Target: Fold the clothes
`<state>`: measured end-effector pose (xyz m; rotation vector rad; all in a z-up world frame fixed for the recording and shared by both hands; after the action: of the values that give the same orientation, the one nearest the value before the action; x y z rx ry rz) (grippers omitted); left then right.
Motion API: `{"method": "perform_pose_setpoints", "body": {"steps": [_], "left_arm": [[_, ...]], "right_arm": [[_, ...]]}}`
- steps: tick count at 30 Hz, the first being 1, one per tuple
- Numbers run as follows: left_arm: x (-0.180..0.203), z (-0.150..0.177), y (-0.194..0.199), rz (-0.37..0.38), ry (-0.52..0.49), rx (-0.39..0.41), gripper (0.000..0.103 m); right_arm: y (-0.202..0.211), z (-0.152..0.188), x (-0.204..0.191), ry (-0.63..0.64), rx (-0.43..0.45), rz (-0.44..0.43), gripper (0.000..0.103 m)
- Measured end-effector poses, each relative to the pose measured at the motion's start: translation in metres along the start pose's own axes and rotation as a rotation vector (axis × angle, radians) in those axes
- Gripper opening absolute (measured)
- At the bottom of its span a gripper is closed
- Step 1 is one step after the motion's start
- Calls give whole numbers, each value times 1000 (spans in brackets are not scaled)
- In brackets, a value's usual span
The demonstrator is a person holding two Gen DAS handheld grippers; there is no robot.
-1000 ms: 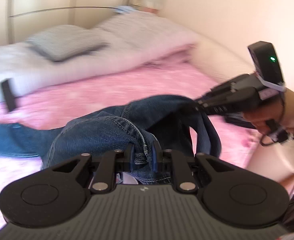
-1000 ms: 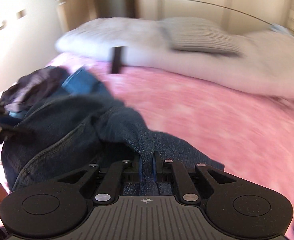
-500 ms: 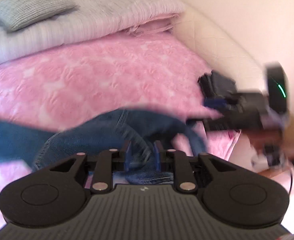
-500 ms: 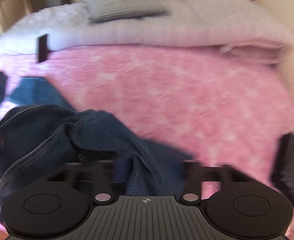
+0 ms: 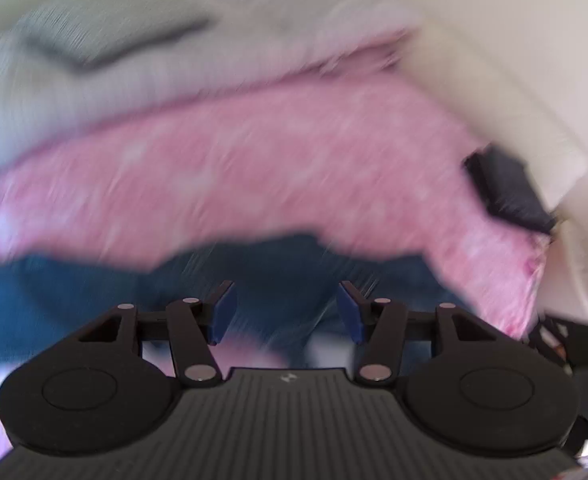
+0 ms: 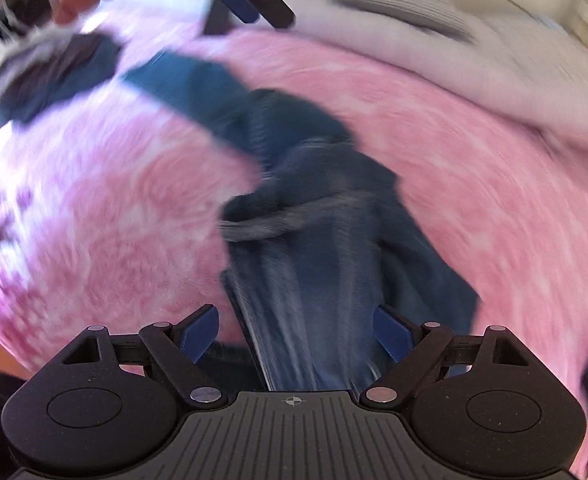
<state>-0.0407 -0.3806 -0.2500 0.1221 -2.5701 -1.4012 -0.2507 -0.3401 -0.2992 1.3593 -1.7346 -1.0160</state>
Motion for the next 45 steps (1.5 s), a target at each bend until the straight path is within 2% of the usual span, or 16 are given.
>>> {"method": "perform_pose_setpoints", "body": {"steps": [5, 6, 8, 9, 11, 16, 19, 22, 24, 26, 28, 32, 35, 37, 42, 45], "left_arm": [[-28, 64, -4, -87, 32, -104, 50], [-29, 71, -4, -103, 33, -112, 50], [-30, 83, -5, -135, 35, -123, 50], [-28, 84, -8, -142, 39, -126, 50], [-18, 82, -14, -148, 47, -127, 50], [35, 46, -34, -156, 29, -79, 50], [74, 20, -49, -178, 15, -57, 50], [114, -1, -70, -187, -24, -50, 52], [138, -10, -91, -204, -75, -68, 52], [157, -18, -111, -213, -125, -95, 52], [172, -24, -130, -205, -165, -120, 52], [190, -38, -160, -174, -181, -153, 52], [203, -55, -178, -145, -214, -143, 52], [211, -66, -184, -121, -226, -119, 52], [189, -73, -163, -159, -227, -66, 52], [143, -52, -145, -264, -256, -93, 55]], "right_arm": [[-93, -16, 7, 105, -90, 72, 86], [-97, -19, 14, 82, -89, 54, 65], [-85, -28, 34, 33, -75, -3, 35], [-77, -33, 44, 12, -65, -33, 25], [-46, -44, 75, -86, -15, -89, 17], [48, -60, 208, -327, 168, -108, 7], [81, -51, 303, -406, 215, -85, 5], [77, -25, 396, -492, 204, -69, 6], [56, 1, 453, -608, 156, -93, 6], [29, 29, 493, -730, 104, -127, 9], [9, 47, 517, -783, 60, -129, 13], [9, 63, 525, -773, 54, -23, 19], [23, 69, 517, -768, 83, -14, 19], [39, 64, 497, -683, 120, -26, 19], [68, 26, 391, -262, 176, -179, 19], [67, -1, 316, 27, 197, -222, 19]]}}
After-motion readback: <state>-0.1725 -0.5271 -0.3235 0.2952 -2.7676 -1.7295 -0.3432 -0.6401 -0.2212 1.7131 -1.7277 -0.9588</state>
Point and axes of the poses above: each gripper's, at about its wrist camera, not at the fingertips, and y roughly against the way its jaws point, x to its right, z to its underside, the point moved 7 cm from there along -y, roughly the way its jaws point, and after that the axes turned 7 degrees about -z, right-handed, at the moved point
